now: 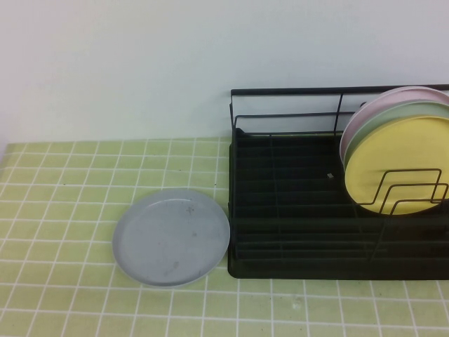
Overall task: Place plate on rack
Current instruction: 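Move the gripper toward the grey plate on the table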
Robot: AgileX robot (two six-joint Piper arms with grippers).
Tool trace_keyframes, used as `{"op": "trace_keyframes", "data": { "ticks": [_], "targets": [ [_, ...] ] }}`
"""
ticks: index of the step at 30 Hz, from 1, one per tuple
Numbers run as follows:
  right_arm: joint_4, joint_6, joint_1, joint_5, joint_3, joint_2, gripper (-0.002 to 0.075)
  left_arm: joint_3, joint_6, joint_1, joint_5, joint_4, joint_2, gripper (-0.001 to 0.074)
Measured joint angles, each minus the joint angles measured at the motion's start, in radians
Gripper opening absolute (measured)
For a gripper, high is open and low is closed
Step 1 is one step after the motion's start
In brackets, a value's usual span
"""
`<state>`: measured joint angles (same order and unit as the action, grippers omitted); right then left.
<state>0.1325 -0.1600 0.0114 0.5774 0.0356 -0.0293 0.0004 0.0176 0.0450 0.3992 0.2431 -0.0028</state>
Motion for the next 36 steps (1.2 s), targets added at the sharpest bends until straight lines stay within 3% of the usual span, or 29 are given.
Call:
{"op": "trace_keyframes", "data": {
  "ticks": [10, 15, 18, 22, 26, 32, 36],
  "targets": [
    [-0.009, 0.008, 0.000, -0.055, 0.000, 0.001, -0.0003, -0.285, -0.018, 0.000, -0.265, -0.169, 0.000, -0.0002],
    [0.000, 0.034, 0.000, -0.071, -0.002, 0.001, -0.0003, -0.275, -0.047, 0.000, -0.331, -0.170, 0.000, -0.0002],
    [0.000, 0.082, 0.000, -0.233, -0.031, 0.005, -0.0003, -0.259, -0.083, 0.000, -0.436, -0.189, 0.000, -0.0002],
    [0.000, 0.105, 0.000, -0.588, -0.131, 0.011, -0.0003, -0.250, -0.092, 0.000, -0.496, -0.211, 0.000, -0.0002],
    [0.000, 0.105, 0.000, -0.701, -0.190, 0.058, -0.0003, -0.291, -0.009, 0.000, -0.601, -0.191, 0.005, -0.0002],
    [-0.032, 0.101, 0.000, -0.724, -0.212, 0.162, -0.0003, -0.417, 0.024, 0.000, -0.900, -0.188, 0.216, -0.0002],
    [-0.046, 0.101, 0.000, -0.722, -0.212, 0.240, -0.0003, -0.501, 0.029, 0.000, -0.972, -0.169, 0.400, -0.0002]
  ]
}}
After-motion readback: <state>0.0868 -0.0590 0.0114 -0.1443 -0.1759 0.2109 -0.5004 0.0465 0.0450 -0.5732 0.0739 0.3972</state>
